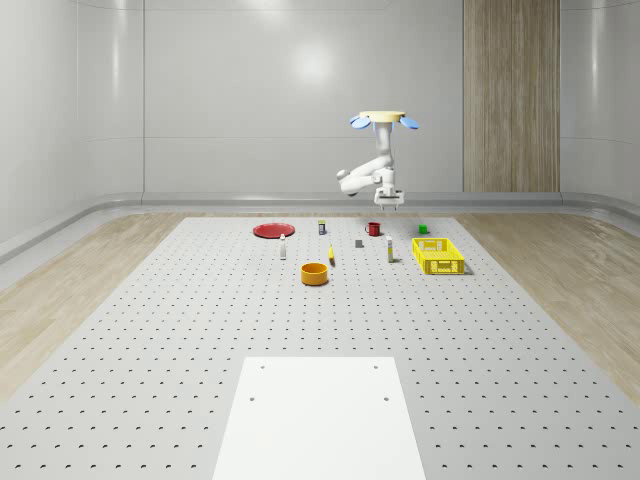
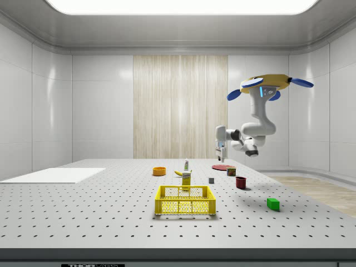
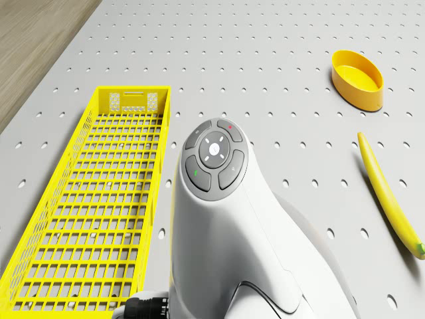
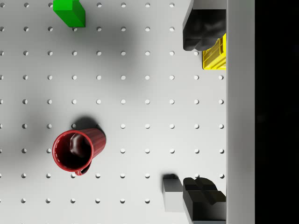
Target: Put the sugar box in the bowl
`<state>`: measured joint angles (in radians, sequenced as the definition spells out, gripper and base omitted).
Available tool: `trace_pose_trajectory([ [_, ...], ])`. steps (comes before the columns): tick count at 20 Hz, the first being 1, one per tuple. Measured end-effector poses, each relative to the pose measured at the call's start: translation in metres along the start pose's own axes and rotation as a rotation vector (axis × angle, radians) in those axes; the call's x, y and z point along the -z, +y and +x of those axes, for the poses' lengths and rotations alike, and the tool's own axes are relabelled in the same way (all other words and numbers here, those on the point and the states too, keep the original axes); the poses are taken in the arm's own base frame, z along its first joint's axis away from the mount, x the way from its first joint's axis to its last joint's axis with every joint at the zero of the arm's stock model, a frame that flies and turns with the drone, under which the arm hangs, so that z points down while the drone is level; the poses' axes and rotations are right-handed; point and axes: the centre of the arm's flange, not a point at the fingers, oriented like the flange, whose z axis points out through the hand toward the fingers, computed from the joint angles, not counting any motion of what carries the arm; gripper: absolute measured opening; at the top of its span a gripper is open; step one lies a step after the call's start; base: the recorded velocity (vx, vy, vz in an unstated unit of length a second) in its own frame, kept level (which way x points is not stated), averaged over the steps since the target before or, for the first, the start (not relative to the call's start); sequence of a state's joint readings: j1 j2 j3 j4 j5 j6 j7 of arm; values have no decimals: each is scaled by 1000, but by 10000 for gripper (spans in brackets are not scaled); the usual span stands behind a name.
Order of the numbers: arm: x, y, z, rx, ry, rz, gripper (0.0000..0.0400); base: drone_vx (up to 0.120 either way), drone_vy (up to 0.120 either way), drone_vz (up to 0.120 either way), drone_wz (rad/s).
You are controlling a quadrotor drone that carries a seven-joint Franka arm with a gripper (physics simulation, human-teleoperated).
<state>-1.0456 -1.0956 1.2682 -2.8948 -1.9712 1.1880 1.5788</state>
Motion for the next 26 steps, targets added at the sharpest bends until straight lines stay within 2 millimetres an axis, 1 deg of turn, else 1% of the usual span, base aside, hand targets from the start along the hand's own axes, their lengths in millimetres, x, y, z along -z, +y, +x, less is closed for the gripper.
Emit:
trace_pose_trajectory([
  [3,0,0,0,0,3,-3,400,120,0,-27,0],
  [9,0,0,0,0,5,-5,400,120,-107,0,0],
  [11,0,-1,-1,0,6,-5,400,120,0,0,0],
  [18,0,-1,-1,0,6,-6,400,120,0,-114,0],
  [19,0,-1,-1,0,6,-6,400,120,0,-80,0],
  [23,0,-1,-1,0,7,-6,400,120,0,0,0],
  [26,0,-1,-1,0,7,-6,400,120,0,-120,0],
])
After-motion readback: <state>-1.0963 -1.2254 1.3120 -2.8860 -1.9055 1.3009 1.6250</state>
